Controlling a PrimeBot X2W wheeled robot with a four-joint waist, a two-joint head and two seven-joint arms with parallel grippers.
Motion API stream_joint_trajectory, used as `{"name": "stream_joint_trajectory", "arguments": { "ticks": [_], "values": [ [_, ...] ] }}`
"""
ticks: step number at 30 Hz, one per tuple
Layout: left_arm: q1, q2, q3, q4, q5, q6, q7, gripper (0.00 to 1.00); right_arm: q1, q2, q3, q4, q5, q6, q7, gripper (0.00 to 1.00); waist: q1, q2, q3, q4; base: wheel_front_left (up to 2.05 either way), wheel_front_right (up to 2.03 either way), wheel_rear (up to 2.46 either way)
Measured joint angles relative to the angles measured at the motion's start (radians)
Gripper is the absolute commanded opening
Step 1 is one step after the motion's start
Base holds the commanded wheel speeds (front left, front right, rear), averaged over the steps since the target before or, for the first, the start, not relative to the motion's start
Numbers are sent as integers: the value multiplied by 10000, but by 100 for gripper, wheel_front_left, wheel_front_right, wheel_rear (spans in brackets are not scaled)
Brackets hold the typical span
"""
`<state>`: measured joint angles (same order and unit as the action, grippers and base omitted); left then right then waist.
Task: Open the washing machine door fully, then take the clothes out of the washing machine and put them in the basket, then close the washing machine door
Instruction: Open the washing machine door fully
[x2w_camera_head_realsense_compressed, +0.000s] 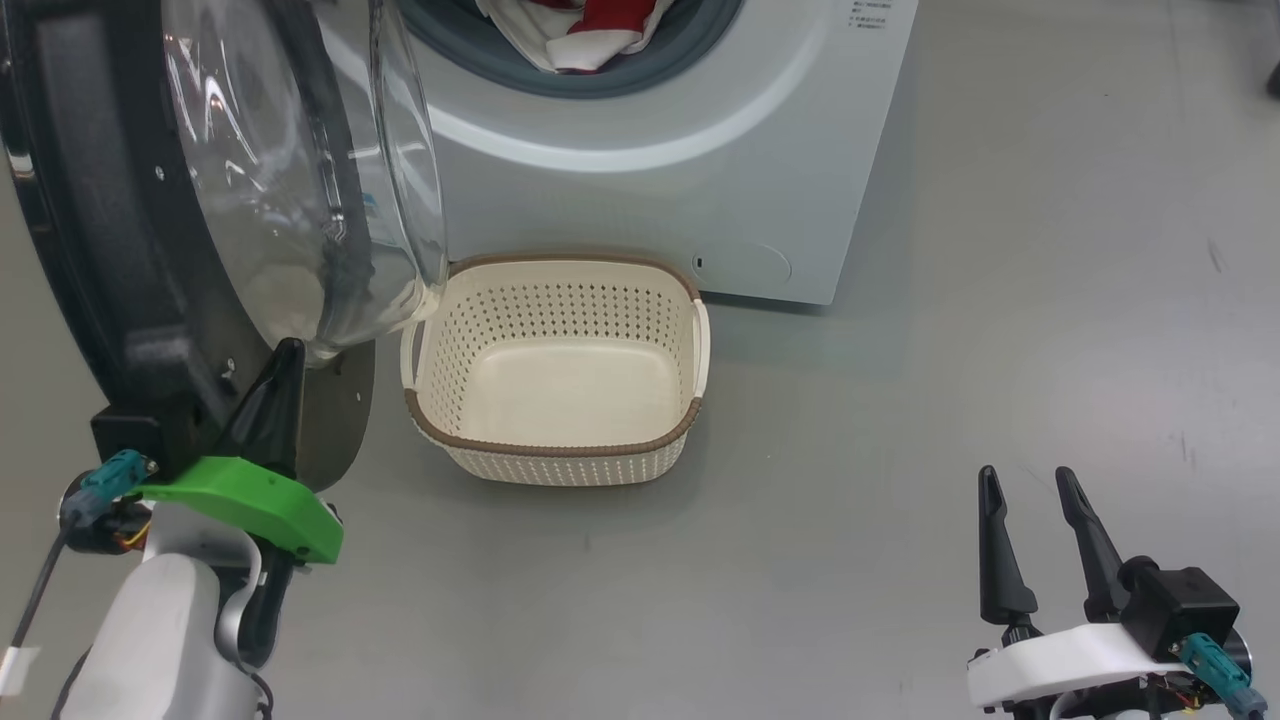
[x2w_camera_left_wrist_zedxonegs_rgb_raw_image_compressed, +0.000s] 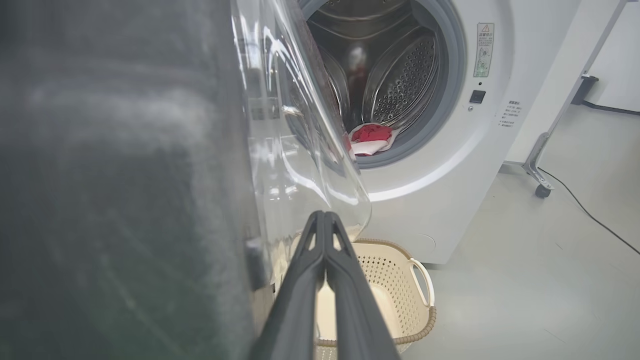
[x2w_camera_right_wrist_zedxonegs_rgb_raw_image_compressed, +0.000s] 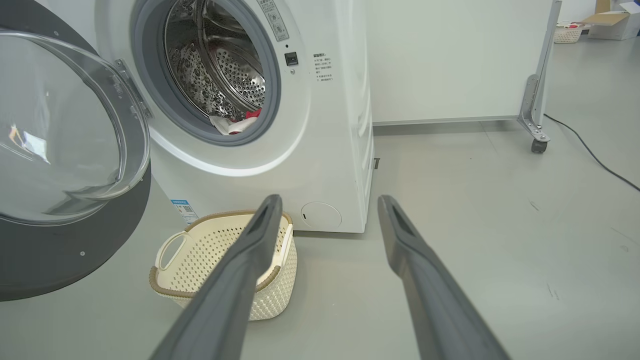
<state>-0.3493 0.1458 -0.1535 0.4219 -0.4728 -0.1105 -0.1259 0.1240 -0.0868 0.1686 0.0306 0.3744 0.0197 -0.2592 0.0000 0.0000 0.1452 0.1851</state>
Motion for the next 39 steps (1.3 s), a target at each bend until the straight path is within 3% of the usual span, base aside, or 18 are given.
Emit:
{"name": "stream_joint_trajectory", "arguments": {
  "ticks": [24, 39],
  "values": [
    [-521, 1012, 2050, 437, -1151, 44, -548, 0, -1149, -144, 504, 121, -706, 58, 174, 100, 0, 0, 1580, 575, 0, 0, 0],
    [-1515, 2242, 3373, 949, -1799, 44, -704, 0, -1818, -261, 644, -184, -1147, -50, 531, 100, 0, 0, 2730, 419, 0, 0, 0]
  ]
}}
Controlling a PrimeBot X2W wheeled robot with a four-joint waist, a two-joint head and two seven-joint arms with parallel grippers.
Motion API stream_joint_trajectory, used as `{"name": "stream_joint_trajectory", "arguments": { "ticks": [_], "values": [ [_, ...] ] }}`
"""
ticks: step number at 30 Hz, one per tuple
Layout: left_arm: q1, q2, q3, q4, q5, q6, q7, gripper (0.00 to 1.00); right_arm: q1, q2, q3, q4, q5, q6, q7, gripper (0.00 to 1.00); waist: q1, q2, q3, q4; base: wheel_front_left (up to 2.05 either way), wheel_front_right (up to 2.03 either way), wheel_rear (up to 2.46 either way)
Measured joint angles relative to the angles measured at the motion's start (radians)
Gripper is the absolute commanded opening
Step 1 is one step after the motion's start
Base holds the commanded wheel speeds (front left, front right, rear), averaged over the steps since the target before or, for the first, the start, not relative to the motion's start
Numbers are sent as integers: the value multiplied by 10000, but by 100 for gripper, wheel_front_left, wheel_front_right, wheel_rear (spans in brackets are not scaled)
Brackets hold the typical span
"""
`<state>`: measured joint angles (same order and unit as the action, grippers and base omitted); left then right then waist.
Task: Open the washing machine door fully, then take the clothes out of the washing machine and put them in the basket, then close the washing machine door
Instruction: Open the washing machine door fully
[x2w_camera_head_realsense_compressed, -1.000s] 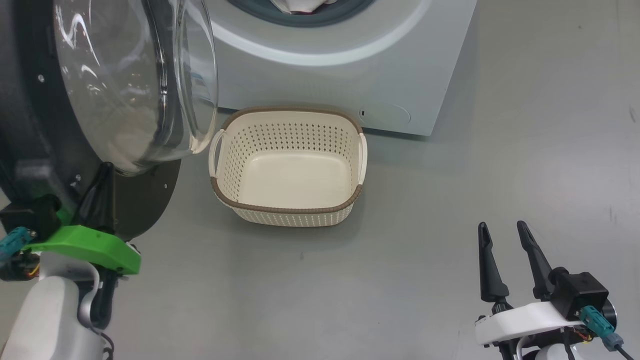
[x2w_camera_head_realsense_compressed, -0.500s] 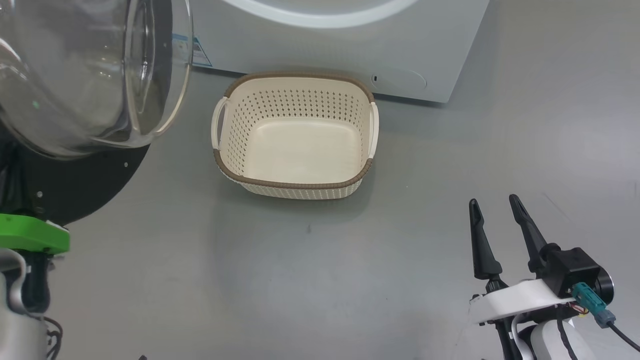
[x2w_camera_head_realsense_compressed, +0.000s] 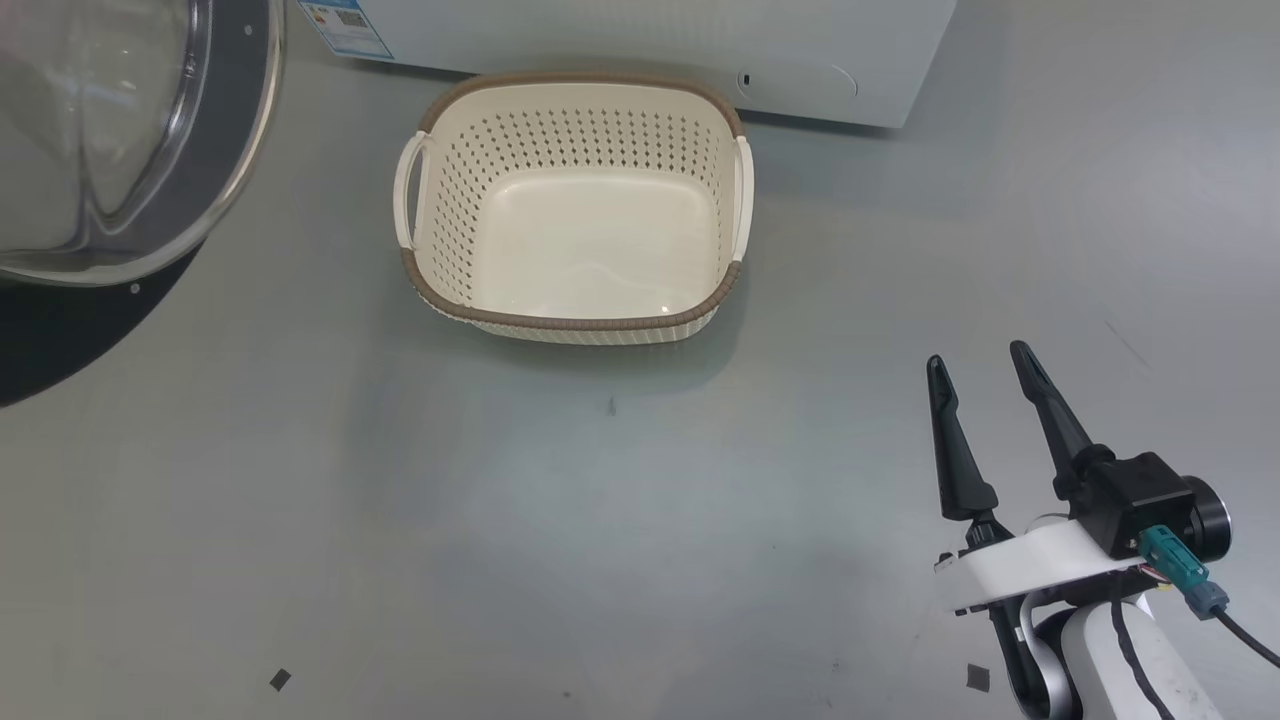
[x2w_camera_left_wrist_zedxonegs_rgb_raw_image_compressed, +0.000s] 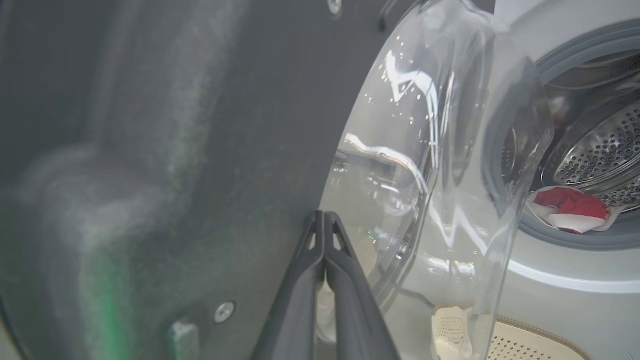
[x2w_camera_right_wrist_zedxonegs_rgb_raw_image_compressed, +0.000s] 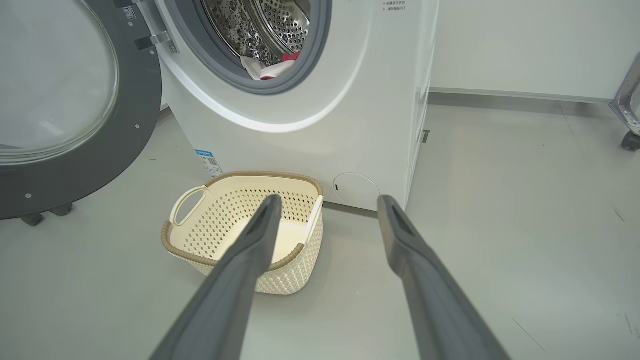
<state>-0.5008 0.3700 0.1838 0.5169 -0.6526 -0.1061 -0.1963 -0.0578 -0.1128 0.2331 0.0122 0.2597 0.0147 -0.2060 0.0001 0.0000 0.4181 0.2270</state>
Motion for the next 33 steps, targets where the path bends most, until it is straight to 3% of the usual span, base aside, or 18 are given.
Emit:
{"name": "stream_joint_trajectory", "arguments": {
  "ticks": [16, 33],
  "values": [
    [-991, 483, 416, 951, -510, -17, -178, 0, -612, -163, 31, -163, -251, -100, 330, 100, 1, 0, 1181, -36, 0, 0, 0],
    [-953, 293, -337, 1710, 102, -136, -428, 0, -770, 42, 38, 633, -36, -52, -35, 100, 0, 0, 117, -74, 0, 0, 0]
  ]
}}
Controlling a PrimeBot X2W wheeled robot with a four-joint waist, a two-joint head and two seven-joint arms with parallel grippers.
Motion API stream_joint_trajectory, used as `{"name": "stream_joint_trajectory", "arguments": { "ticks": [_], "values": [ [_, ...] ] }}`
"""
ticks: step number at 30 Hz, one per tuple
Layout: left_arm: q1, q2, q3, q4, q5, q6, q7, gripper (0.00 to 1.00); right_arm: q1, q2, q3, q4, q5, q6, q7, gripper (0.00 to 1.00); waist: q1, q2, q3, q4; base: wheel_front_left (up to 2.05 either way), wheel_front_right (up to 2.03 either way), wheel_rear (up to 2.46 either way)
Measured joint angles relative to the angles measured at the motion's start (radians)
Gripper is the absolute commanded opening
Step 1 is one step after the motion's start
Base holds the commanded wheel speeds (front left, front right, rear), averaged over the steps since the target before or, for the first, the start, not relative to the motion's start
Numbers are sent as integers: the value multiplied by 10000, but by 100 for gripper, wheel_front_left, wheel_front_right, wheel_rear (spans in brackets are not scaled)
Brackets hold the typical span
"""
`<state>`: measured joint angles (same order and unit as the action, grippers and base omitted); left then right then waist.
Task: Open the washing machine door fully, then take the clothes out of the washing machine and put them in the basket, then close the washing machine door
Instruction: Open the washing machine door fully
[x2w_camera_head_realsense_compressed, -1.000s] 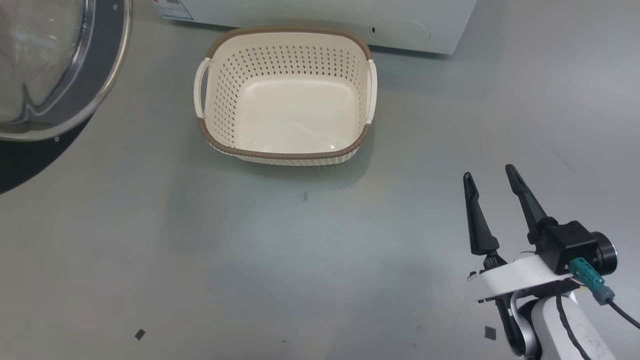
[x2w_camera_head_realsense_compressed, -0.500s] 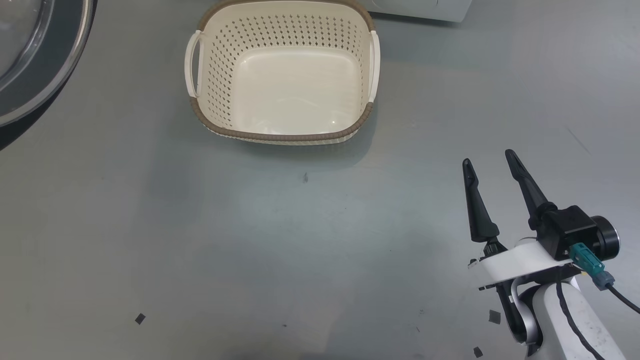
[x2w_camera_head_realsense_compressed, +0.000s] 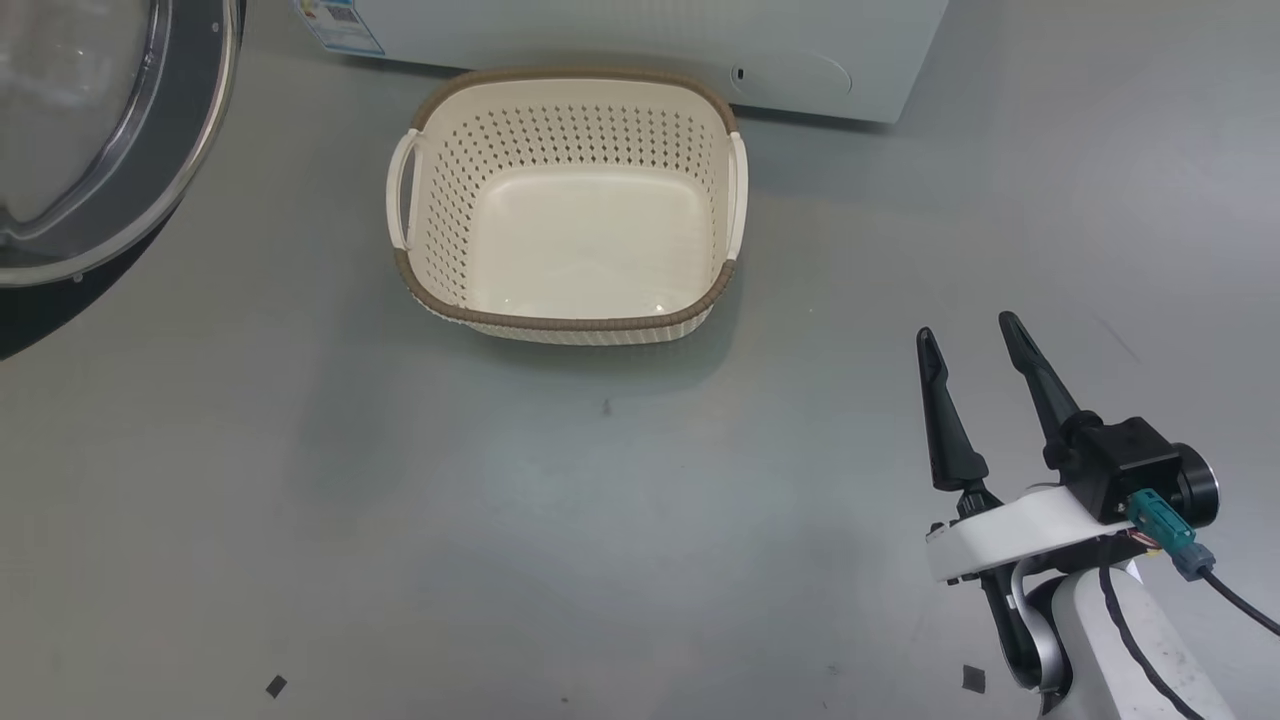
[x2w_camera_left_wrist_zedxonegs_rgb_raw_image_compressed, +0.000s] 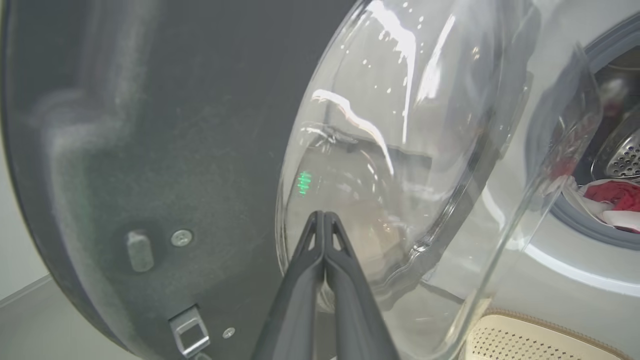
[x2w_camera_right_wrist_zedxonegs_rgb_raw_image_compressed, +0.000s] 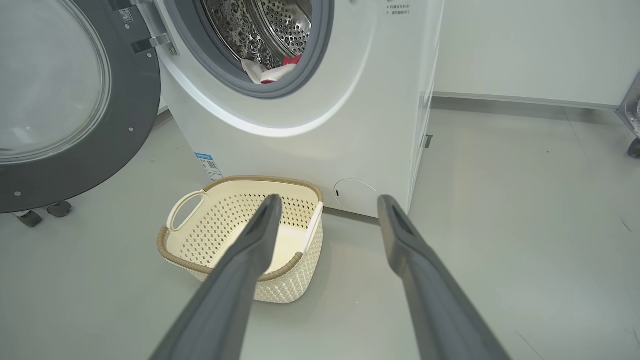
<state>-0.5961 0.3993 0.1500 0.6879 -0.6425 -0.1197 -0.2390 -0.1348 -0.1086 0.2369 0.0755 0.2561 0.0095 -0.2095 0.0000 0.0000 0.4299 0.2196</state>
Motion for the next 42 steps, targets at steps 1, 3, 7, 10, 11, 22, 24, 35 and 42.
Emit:
{"name": "stream_joint_trajectory", "arguments": {
  "ticks": [1, 3, 7, 10, 11, 22, 24, 35, 42],
  "values": [
    [43, -2, -86, 0, 42, 0, -2, 0, 1, 6, -8, 33, 29, 13, -25, 100, 0, 0, -97, -14, 0, 0, 0],
    [188, -2, -230, 0, 127, -2, -12, 0, 4, 29, -33, 121, 81, 63, -90, 100, 0, 0, -303, -48, 0, 0, 0],
    [601, -17, -688, -19, 583, -4, -13, 0, 89, 117, -165, 259, 295, 65, -176, 100, 0, 0, -746, -145, 0, 0, 0],
    [881, -138, -1053, -123, 761, -8, -40, 0, 329, 132, -291, 370, 502, 67, -251, 100, 0, 0, -1106, -235, 0, 0, 0],
    [989, -190, -1179, -167, 809, -10, -88, 0, 412, 138, -332, 397, 533, 67, -251, 100, 0, 0, -1232, -269, 0, 0, 0],
    [2215, -905, -2328, -798, 1116, -13, -88, 0, 968, 219, -602, 456, 865, 161, -336, 100, 0, 0, -2521, -850, 0, 0, 0],
    [2322, -968, -2435, -882, 1116, -13, -88, 0, 1035, 221, -625, 456, 909, 163, -336, 100, 0, 0, -2619, -924, 0, 0, 0],
    [3436, -1367, -2790, -1645, 1068, -15, -98, 0, 1499, 301, -880, 268, 1243, 247, -339, 100, 0, 0, -3398, -1868, 0, 0, 0],
    [3983, -1676, -2947, -2253, 1053, -15, -100, 0, 1694, 301, -993, 52, 1308, 251, -339, 100, 0, 0, -3673, -2352, 0, 0, 0]
  ]
}}
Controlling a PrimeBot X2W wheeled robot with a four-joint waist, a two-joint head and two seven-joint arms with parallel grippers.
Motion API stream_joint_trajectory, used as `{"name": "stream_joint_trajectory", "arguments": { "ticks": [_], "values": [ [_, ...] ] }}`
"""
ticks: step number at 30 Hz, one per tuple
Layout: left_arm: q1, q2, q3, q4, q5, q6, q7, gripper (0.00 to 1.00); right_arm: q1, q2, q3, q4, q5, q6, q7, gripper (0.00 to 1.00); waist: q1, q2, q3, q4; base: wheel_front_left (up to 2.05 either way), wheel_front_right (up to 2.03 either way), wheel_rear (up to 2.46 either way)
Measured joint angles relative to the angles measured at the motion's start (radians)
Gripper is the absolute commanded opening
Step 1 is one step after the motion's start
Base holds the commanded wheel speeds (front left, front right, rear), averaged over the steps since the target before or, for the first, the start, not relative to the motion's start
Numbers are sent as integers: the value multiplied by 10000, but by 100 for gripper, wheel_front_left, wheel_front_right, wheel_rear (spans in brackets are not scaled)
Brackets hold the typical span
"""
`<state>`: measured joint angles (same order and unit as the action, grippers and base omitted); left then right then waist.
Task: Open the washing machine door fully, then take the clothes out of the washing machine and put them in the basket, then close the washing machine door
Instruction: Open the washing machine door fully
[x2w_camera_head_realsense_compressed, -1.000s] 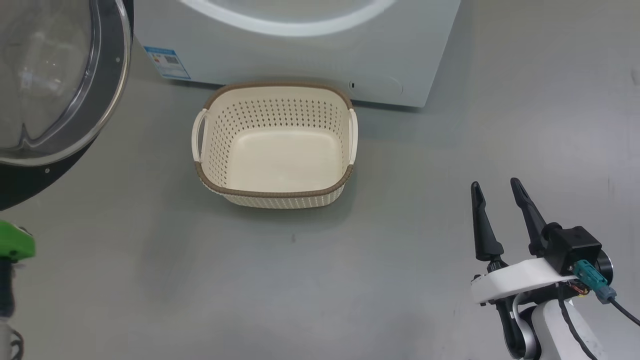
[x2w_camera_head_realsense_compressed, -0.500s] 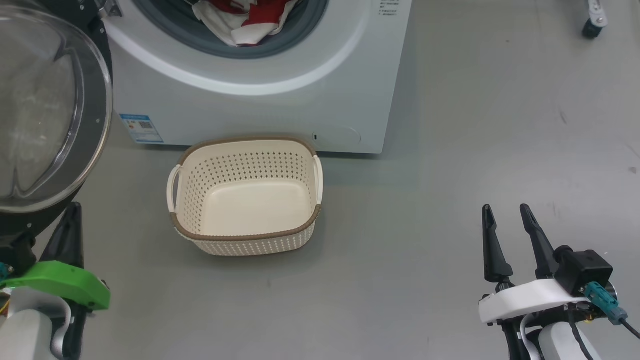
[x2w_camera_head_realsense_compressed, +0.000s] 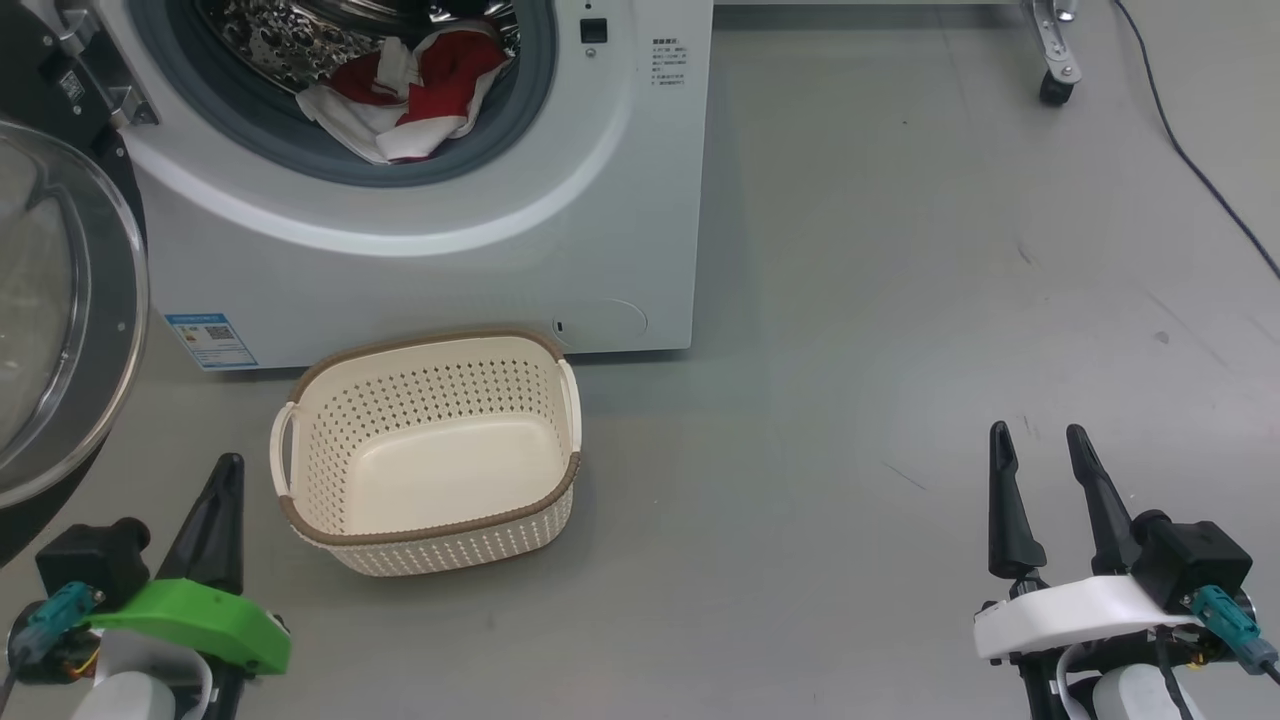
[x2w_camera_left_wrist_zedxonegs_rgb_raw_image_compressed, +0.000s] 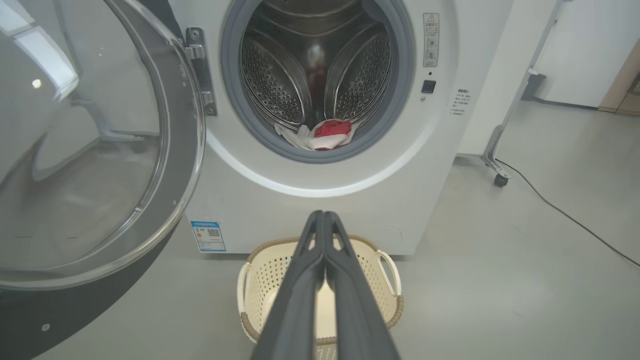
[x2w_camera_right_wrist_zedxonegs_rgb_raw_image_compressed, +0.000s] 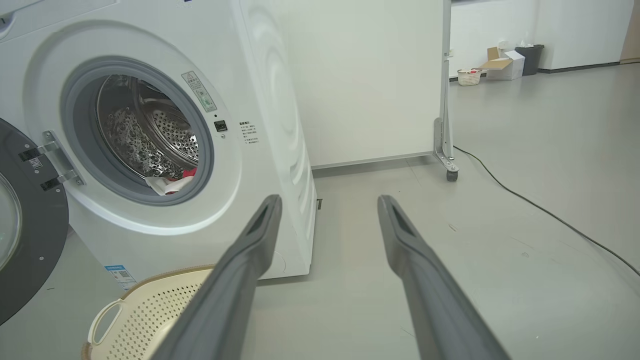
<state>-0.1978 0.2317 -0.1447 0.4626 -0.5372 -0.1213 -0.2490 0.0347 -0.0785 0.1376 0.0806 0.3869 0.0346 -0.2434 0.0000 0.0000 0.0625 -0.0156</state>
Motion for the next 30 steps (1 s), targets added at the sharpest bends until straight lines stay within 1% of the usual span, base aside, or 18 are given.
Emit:
{"name": "stream_joint_trajectory", "arguments": {
  "ticks": [6, 11, 12, 13, 14, 15, 23, 30],
  "values": [
    [461, -115, -35, -537, 0, 0, 0, 0, 185, 0, -50, -178, -2, -2, -12, 100, 0, 0, -112, -335, 0, 0, 0],
    [588, -291, -123, -857, 2, 0, 0, 0, 375, -13, -234, -309, -2, -8, -36, 100, 0, 0, -121, -450, 0, 0, 0],
    [612, -303, -115, -926, 2, 0, 0, 4, 416, -13, -236, -314, -2, -10, -46, 100, 0, 0, -120, -457, 0, 0, 0],
    [644, -314, -94, -997, 2, -2, 0, 38, 435, -12, -236, -328, -2, -10, -59, 100, 0, 0, -120, -462, 0, 0, 0],
    [675, -326, -67, -1055, 2, -2, 0, 78, 452, -12, -244, -355, -2, -10, -59, 100, 0, 0, -122, -466, 0, 0, 0],
    [714, -343, -23, -1122, 4, -2, 0, 100, 468, -12, -255, -374, -2, -10, -59, 100, 0, 0, -124, -467, 0, 0, 0],
    [1000, -506, 102, -1407, 8, 2, 0, 100, 570, -12, -291, -508, -2, -13, -84, 100, 0, 0, -95, -428, 0, 0, 0],
    [1116, -522, 205, -1586, 23, 4, -2, 100, 570, -8, -284, -579, -4, -12, -84, 100, 0, 0, -42, -391, 0, 0, 0]
  ]
}}
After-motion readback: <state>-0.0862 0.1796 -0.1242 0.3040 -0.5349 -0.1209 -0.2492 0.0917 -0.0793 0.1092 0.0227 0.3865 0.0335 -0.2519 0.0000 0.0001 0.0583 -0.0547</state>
